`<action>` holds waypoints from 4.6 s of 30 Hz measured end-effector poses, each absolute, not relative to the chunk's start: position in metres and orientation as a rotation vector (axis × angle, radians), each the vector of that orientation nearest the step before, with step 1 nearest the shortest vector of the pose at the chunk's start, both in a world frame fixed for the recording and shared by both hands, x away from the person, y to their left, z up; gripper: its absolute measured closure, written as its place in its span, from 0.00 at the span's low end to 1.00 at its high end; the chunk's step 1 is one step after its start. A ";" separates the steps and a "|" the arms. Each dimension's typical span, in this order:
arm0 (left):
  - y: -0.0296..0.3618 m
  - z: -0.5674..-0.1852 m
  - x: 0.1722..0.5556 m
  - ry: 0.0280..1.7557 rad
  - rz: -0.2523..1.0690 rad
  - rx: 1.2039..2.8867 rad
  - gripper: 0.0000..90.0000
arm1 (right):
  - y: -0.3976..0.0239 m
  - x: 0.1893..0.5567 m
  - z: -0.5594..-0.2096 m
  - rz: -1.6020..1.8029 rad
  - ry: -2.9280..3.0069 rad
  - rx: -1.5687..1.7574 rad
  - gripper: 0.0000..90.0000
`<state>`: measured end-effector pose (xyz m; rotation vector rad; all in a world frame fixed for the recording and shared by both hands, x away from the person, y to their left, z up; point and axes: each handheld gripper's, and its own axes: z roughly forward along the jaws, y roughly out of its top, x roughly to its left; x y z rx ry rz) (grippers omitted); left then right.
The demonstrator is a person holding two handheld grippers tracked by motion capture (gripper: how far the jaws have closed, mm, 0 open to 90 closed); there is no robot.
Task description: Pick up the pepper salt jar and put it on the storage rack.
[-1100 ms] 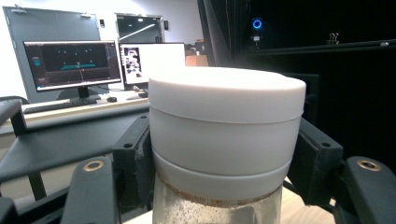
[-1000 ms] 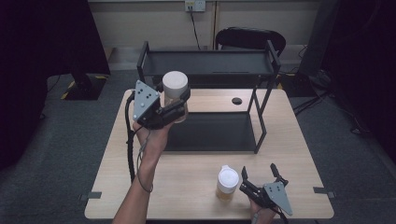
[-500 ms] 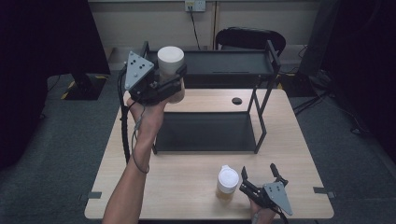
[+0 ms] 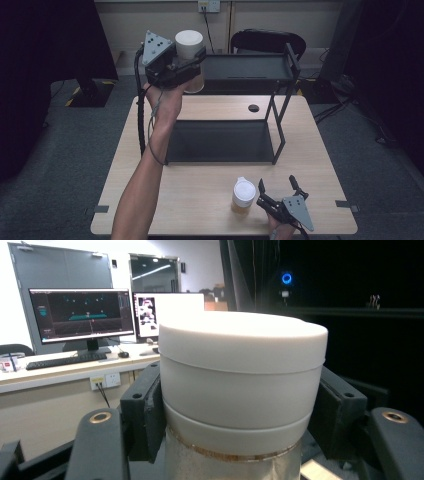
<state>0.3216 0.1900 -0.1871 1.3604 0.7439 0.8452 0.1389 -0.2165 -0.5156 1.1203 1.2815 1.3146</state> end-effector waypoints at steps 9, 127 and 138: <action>0.180 -0.183 0.352 0.775 0.880 1.338 0.39 | -0.217 0.139 -0.515 1.316 1.284 1.121 0.02; 0.226 -0.364 0.195 0.811 0.874 1.128 0.00 | -0.215 0.139 -0.515 1.308 1.284 1.120 0.02; 0.226 -0.409 0.176 0.831 0.939 1.133 0.00 | -0.215 0.139 -0.515 1.308 1.284 1.120 0.02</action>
